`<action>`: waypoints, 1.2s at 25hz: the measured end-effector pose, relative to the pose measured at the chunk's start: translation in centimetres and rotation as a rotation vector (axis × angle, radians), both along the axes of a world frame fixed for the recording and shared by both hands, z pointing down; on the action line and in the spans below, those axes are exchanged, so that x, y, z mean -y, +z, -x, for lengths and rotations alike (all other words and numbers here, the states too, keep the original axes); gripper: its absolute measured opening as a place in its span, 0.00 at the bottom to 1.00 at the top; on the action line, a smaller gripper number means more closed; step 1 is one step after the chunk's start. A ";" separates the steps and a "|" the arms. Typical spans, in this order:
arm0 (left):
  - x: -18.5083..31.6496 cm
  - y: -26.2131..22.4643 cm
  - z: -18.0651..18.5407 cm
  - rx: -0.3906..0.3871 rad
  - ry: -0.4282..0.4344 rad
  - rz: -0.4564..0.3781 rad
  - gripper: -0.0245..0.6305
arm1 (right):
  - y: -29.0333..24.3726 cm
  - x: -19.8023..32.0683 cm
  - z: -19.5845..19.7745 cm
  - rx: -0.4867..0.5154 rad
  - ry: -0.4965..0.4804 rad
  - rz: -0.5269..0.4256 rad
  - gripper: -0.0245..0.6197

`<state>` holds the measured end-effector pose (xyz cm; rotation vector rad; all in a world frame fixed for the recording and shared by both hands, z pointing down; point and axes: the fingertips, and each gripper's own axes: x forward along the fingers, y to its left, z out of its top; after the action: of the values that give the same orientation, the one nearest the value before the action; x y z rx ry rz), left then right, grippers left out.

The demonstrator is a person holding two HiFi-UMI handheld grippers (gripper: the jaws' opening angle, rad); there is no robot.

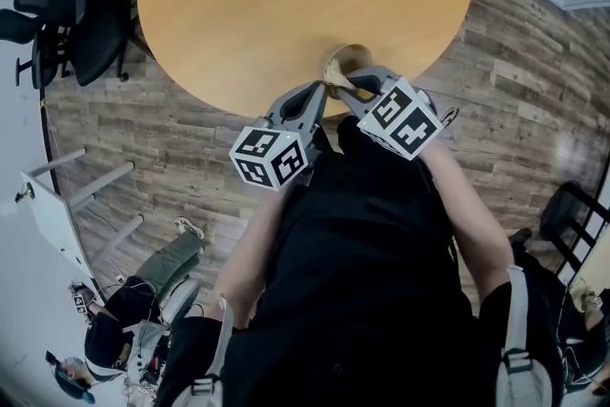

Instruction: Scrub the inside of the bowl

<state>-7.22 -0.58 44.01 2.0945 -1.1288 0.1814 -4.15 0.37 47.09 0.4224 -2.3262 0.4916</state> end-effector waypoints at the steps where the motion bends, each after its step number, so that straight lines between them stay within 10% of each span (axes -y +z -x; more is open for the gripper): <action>1: 0.0 0.4 -0.1 -0.005 0.003 0.012 0.05 | 0.4 -0.1 -0.1 -0.011 -0.001 0.012 0.10; 30: -0.7 8.3 0.6 -0.050 -0.039 0.228 0.05 | 6.5 -1.0 0.4 -0.121 -0.035 0.119 0.10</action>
<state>-7.87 0.09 52.27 1.8650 -1.0661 0.2263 -4.52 1.40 53.55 0.3448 -2.1717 0.5687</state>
